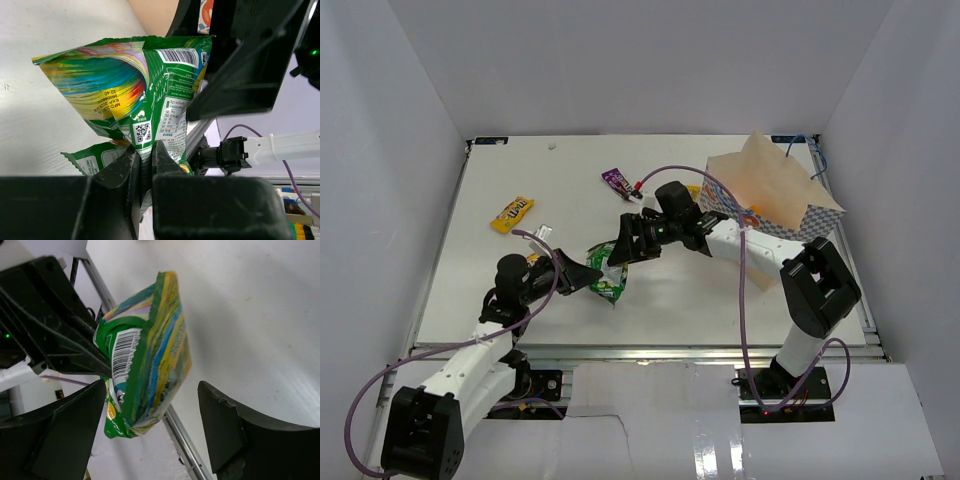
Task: Place the snacks into the paper bag
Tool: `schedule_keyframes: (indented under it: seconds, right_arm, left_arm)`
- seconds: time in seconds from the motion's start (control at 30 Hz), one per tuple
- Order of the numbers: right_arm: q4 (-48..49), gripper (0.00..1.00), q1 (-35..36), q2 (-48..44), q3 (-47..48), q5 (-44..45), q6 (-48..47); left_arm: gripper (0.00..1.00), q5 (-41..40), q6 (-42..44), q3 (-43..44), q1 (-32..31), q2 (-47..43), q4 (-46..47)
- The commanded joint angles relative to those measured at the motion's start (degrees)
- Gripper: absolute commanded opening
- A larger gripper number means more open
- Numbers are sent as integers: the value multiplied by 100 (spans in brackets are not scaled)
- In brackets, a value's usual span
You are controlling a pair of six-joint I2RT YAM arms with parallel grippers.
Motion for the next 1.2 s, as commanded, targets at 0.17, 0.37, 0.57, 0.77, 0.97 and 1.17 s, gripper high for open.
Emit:
schedule_keyframes:
  seconds: [0.17, 0.37, 0.57, 0.77, 0.97, 1.17]
  right_arm:
    - [805, 59, 225, -290, -148, -495, 127]
    - [990, 37, 225, -307, 124, -716, -242]
    - [569, 20, 225, -447, 573, -769, -1243]
    - [-468, 13, 208, -711, 1214, -1233, -3120]
    - [-1258, 8, 33, -1054, 1654, -1683, -4451]
    - [-1971, 8, -266, -1353, 2504, -1314, -5778]
  left_arm:
    - [9, 142, -313, -90, -41, -507, 279]
    - [19, 212, -384, -82, -68, -560, 279]
    - [50, 283, -428, 23, -76, -639, 279]
    - [68, 204, 28, 568, -76, -990, -79]
    - [70, -454, 1047, 1638, -68, -1447, -1641]
    - [77, -1517, 1936, 2370, -68, -1842, -3269]
